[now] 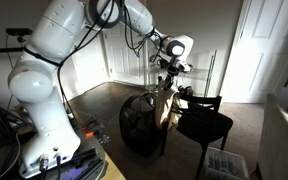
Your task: Put the beige clothing in the laundry bag.
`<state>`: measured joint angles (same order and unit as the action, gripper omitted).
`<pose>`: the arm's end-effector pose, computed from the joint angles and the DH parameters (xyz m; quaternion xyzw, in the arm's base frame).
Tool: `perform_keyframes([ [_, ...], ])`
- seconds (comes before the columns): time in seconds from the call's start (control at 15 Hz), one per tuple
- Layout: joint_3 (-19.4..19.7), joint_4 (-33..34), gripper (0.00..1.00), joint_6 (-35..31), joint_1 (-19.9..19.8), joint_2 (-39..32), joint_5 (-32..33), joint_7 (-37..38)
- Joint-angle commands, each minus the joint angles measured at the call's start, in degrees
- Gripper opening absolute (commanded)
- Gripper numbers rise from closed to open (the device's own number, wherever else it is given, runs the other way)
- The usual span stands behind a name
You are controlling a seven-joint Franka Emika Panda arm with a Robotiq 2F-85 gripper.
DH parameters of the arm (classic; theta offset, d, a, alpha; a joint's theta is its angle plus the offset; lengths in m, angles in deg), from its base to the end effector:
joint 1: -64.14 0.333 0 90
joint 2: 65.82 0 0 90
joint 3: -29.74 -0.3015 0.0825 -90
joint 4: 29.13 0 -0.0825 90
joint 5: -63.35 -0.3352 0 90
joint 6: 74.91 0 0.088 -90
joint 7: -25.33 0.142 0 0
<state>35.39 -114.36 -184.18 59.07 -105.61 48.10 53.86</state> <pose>0.6217 -0.0817 0.2295 -0.9107 0.3814 0.1453 0.0639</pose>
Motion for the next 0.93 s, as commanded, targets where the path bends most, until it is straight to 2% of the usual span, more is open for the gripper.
perform_keyframes([
  [0.0,0.03,-1.28,0.00,-1.60,-0.06,3.37,-0.35,-2.14],
  [0.13,0.07,-6.23,0.00,-5.34,0.22,7.56,-0.30,-3.82],
  [0.2,0.07,-12.48,0.00,-9.08,0.40,11.30,-0.47,-5.52],
  [0.6,-0.90,-27.87,0.00,-22.74,-0.21,25.07,-1.75,-12.66],
  [0.87,-1.17,-33.30,0.00,-24.92,-0.36,30.60,-3.31,-15.01],
])
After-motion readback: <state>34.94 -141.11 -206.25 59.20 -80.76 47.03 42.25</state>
